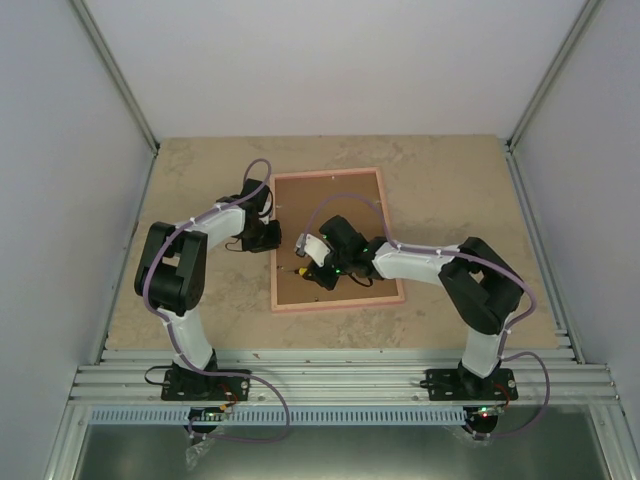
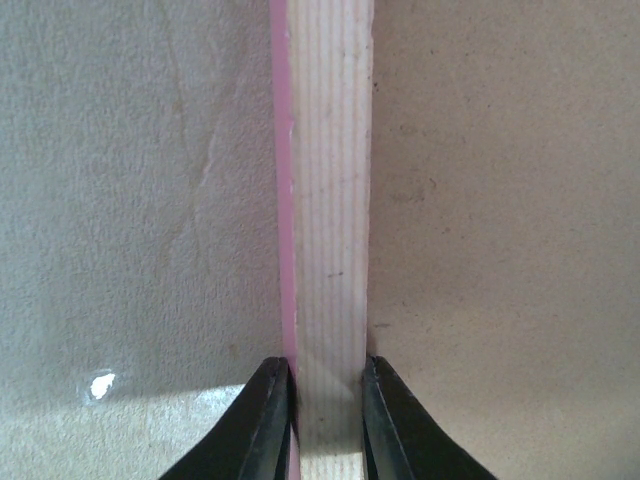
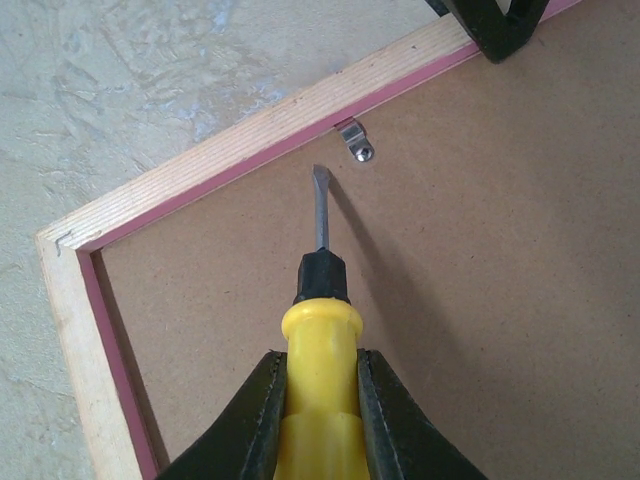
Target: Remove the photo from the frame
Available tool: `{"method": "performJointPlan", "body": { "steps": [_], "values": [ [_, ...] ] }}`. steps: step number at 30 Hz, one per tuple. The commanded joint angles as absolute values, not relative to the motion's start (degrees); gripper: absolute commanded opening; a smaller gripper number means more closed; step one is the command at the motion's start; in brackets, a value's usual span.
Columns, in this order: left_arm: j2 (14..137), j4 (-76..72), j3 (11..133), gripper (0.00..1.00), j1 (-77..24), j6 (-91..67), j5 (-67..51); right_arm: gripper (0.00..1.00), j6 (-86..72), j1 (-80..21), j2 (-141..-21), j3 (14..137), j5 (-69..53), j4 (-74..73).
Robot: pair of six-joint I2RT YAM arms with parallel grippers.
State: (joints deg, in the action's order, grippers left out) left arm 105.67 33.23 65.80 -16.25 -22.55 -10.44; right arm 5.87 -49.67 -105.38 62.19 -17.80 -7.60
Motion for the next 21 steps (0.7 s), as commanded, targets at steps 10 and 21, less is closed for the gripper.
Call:
{"method": "performJointPlan", "body": {
  "steps": [10, 21],
  "values": [
    [104.50, 33.75, 64.72, 0.07, -16.97, -22.29, -14.92, 0.00, 3.89, -50.01, -107.70, 64.97, -17.67, -5.61],
    [104.42, 33.84, 64.83, 0.05, -16.96, -22.24, -15.19, 0.01, 1.72, -50.06, -108.28, 65.17, -15.31, -3.97]
  ]
}}
